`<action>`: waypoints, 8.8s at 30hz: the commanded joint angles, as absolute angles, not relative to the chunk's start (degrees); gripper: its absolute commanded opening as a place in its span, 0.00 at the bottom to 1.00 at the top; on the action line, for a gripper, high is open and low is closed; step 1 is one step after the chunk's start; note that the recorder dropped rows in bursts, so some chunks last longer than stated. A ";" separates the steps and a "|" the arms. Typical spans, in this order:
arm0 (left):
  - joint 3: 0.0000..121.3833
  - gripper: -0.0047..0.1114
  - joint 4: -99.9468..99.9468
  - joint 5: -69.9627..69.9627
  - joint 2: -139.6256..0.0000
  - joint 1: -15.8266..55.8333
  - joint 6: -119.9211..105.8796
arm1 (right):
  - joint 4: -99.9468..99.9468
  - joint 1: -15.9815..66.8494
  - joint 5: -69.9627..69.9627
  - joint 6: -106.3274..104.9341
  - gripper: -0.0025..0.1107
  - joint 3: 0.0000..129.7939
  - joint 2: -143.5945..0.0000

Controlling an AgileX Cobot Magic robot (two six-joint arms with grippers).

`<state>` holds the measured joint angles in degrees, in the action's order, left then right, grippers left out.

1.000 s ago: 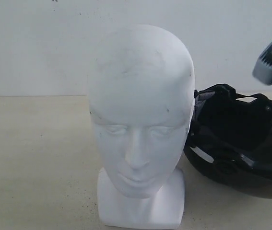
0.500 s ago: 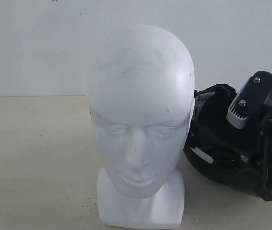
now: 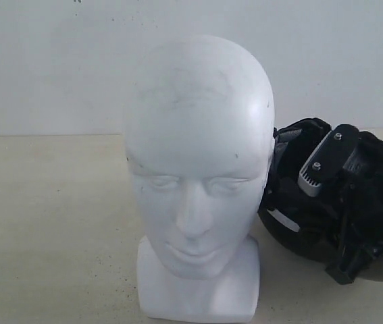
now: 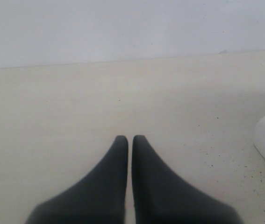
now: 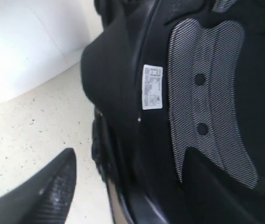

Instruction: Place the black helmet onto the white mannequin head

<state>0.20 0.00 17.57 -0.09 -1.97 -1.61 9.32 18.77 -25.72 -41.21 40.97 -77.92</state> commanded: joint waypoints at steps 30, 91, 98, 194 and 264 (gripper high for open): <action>0.00 0.08 -0.68 17.62 0.00 -1.55 -1.74 | 9.68 18.97 -18.83 -32.02 0.02 59.68 -59.68; 0.00 0.08 -0.68 -6.70 0.00 -1.55 -1.84 | -23.39 42.35 69.96 85.37 0.02 69.30 -69.47; 0.00 0.08 -0.68 -24.88 0.00 -1.55 -0.87 | -26.79 42.90 69.96 84.93 0.02 69.17 -71.82; 61.60 0.08 87.33 -44.07 -85.58 25.35 85.90 | 29.74 44.47 50.64 21.24 0.60 20.00 -50.86; 61.38 0.08 81.85 -41.90 -85.73 25.35 87.64 | -71.89 44.57 -57.57 16.07 0.02 74.70 -49.77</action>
